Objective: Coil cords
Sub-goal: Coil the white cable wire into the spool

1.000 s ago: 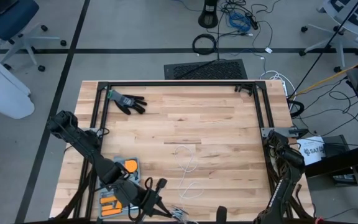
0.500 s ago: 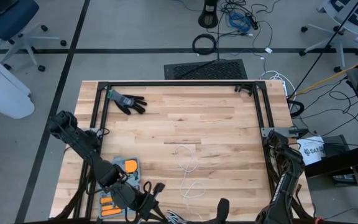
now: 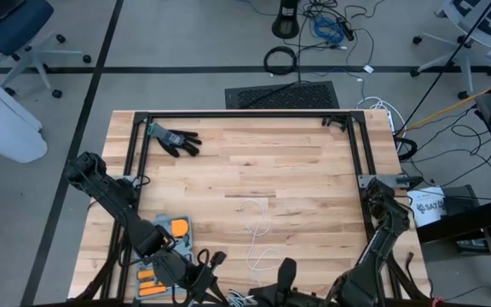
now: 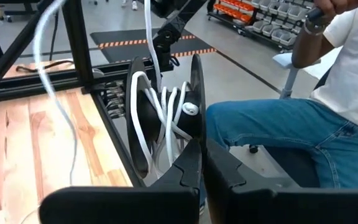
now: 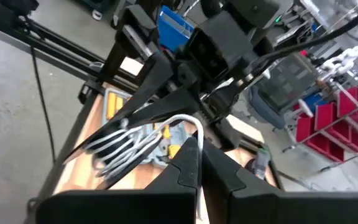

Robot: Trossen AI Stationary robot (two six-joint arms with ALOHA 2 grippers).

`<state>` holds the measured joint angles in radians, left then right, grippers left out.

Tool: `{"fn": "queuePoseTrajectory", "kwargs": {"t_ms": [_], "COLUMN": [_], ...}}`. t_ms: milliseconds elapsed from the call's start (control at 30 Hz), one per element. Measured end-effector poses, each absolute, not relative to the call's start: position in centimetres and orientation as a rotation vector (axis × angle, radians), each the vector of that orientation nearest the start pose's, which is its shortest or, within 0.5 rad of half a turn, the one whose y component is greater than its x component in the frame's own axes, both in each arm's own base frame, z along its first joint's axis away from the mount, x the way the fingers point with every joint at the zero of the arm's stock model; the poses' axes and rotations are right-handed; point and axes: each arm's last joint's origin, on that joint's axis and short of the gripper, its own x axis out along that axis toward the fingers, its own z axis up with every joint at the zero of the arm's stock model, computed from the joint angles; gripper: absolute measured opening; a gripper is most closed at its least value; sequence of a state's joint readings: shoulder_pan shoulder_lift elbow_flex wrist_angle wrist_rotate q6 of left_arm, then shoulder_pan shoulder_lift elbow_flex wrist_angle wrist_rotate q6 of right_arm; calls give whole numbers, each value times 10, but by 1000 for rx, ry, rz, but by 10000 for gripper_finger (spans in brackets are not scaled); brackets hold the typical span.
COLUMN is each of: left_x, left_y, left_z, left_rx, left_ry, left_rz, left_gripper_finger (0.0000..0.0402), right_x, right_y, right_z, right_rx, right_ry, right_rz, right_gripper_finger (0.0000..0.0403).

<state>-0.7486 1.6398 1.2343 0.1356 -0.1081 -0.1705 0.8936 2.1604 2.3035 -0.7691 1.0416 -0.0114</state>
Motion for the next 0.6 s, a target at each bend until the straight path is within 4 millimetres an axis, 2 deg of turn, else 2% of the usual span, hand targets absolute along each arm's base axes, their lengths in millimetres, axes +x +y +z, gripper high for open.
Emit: {"fn": "queuePoseTrajectory", "kwargs": {"t_ms": [267,600], "left_x": [281,280], "left_y": [-257,-261], "left_z": [297,292], "left_rx": [-43,-42], "left_ry": [315,342], "left_rz": [-611,-647], "left_gripper_finger": [6,6], "right_x": [316,325], "right_y": [331,318], "right_z": [393,394], "right_rx": [-538,-551], "right_ry": [321,369], "right_rz": [-143,-43], "right_gripper_finger": [0,0]}}
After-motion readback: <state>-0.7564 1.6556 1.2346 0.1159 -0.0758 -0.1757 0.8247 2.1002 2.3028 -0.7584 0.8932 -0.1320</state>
